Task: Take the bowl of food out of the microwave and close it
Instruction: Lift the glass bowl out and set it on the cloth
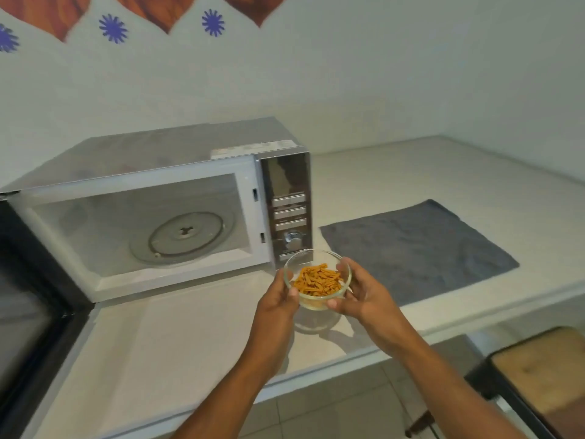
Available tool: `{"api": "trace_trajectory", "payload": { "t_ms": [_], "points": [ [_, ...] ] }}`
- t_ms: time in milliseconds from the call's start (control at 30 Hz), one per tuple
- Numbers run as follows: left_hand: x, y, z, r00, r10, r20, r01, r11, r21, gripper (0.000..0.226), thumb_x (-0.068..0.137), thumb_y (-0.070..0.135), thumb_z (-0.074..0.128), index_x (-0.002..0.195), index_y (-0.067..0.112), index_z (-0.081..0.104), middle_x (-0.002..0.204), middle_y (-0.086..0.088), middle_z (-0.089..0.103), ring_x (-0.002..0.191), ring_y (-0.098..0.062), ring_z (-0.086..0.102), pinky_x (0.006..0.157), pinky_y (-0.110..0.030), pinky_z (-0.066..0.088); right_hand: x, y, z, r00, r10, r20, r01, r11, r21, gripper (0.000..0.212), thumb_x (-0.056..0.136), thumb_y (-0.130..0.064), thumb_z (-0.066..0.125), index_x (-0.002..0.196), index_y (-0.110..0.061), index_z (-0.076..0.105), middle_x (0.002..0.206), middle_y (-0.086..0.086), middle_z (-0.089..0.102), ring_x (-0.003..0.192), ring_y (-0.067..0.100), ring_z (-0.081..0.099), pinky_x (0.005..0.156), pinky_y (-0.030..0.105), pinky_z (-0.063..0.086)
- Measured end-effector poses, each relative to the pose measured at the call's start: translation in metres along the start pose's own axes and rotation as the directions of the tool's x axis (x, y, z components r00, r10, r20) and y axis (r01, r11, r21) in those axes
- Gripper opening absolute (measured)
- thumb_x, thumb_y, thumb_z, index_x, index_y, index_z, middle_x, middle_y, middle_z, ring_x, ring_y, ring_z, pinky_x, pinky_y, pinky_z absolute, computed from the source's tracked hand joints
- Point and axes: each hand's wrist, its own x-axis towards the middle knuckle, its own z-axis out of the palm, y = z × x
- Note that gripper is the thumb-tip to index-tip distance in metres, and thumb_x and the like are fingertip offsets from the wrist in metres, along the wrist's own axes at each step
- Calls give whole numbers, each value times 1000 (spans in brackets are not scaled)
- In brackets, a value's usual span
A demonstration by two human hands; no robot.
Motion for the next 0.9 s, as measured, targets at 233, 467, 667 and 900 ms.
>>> {"api": "trace_trajectory", "payload": {
  "t_ms": [233,467,667,900],
  "points": [
    [51,-13,76,989,-29,148,18,997,76,38,103,5,43,127,25,63,122,2,73,119,-18,65,104,-35,50,-1,-11,-83,991,6,-136,-10,1000,-30,69,76,11,77,136,-15,53,132,10,67,125,23,61,105,45,49],
    [111,-18,129,978,-119,169,99,987,124,32,99,6,46,119,22,67,118,-6,73,114,-25,67,104,-51,50,27,-21,-137,969,11,-246,-38,994,-103,54,78,9,77,124,-11,58,125,9,69,120,23,63,100,42,53],
    [152,-21,160,972,-147,182,120,981,151,32,99,7,47,122,19,66,117,-6,73,113,-24,67,105,-47,51,53,-26,-163,944,32,-328,-75,990,-120,47,79,11,75,104,-27,65,96,-17,77,96,6,70,74,20,57],
    [168,-31,175,966,-177,191,138,970,199,32,98,8,47,123,20,65,116,-4,73,111,-19,67,101,-40,53,67,-20,-180,936,67,-346,-103,991,-84,48,79,17,70,116,-12,62,116,13,71,111,31,67,96,46,56]
  ]
}}
